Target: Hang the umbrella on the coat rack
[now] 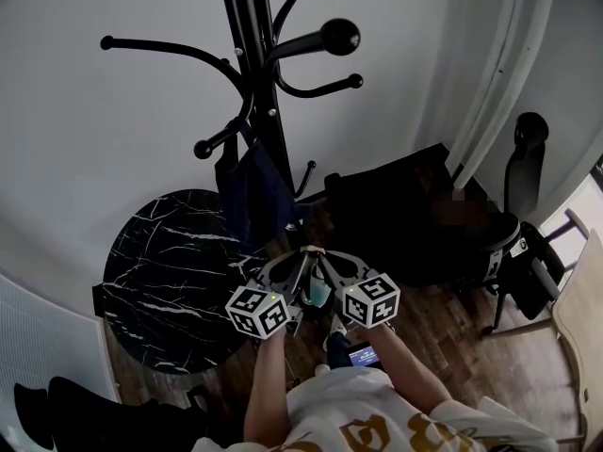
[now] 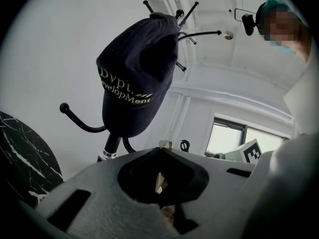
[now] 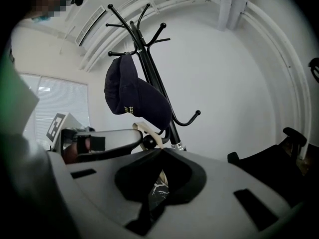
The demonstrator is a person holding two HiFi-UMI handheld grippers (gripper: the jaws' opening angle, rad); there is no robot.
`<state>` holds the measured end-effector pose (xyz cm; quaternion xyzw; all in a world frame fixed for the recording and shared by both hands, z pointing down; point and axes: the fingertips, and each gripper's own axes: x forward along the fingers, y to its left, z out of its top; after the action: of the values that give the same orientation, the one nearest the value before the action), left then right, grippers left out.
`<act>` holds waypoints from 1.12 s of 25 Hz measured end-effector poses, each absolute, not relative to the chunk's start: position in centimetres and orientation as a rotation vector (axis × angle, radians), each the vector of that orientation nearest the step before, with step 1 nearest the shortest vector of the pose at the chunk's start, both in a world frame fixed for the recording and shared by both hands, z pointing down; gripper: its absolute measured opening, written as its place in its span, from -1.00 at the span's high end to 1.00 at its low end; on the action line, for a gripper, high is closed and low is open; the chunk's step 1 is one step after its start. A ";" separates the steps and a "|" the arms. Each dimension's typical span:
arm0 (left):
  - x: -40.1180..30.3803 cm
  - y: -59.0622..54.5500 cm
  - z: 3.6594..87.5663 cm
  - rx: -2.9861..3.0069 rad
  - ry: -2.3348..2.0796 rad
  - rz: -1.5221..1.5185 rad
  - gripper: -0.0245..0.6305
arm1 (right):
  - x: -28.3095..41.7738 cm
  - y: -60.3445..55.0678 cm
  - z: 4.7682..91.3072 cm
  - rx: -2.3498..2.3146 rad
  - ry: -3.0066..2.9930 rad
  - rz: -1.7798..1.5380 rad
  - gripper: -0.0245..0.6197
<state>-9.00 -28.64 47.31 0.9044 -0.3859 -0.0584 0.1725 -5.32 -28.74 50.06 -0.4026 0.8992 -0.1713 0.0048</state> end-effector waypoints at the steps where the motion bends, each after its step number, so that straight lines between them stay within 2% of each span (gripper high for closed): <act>1: -8.9 -28.5 47.3 2.568 -1.093 -0.165 0.87 | -5.3 -28.6 50.0 -1.264 2.815 -0.534 0.88; 28: -8.6 -21.7 45.8 2.636 -1.076 -0.173 0.87 | -5.5 -21.9 48.8 -1.231 2.838 -0.535 0.88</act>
<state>-8.55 -21.75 45.78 0.9144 -0.3734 -0.0602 0.1443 -5.46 -21.91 48.77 -0.3920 0.9040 -0.1704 0.0012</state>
